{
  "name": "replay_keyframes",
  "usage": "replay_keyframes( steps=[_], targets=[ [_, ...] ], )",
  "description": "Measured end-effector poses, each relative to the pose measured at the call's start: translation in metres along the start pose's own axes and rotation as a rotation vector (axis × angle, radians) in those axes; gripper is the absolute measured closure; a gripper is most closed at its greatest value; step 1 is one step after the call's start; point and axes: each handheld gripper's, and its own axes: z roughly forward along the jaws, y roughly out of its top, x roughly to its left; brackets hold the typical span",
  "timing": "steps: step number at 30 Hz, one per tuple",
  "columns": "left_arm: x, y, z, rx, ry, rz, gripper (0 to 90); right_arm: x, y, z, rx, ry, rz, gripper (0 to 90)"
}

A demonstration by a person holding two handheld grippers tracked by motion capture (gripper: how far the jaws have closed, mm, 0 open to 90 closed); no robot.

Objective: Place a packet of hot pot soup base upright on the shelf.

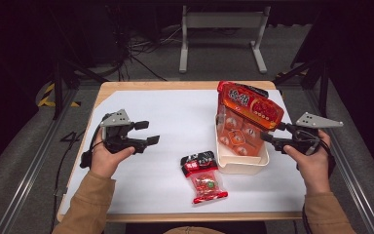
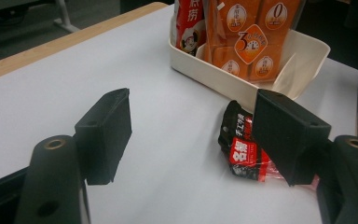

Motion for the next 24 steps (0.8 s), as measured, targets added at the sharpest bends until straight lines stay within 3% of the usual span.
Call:
replay_keyframes(
  steps=[5, 10, 17, 24],
  targets=[
    [-0.001, -0.001, 0.007, 0.017, -0.011, 0.003, 29.6, 0.0, 0.003, -0.013, -0.012, -0.014, -0.007, 29.8],
    [-0.004, -0.002, 0.009, 0.022, -0.017, -0.003, 29.8, -0.001, 0.005, -0.024, 0.014, -0.048, -0.015, 29.2],
    [-0.004, -0.003, 0.012, 0.029, -0.024, -0.007, 29.7, -0.008, 0.003, -0.031, 0.036, -0.057, -0.023, 29.2],
    [-0.004, -0.004, 0.015, 0.031, -0.03, 0.003, 29.7, -0.017, -0.002, -0.035, 0.038, -0.076, -0.001, 28.7]
  ],
)
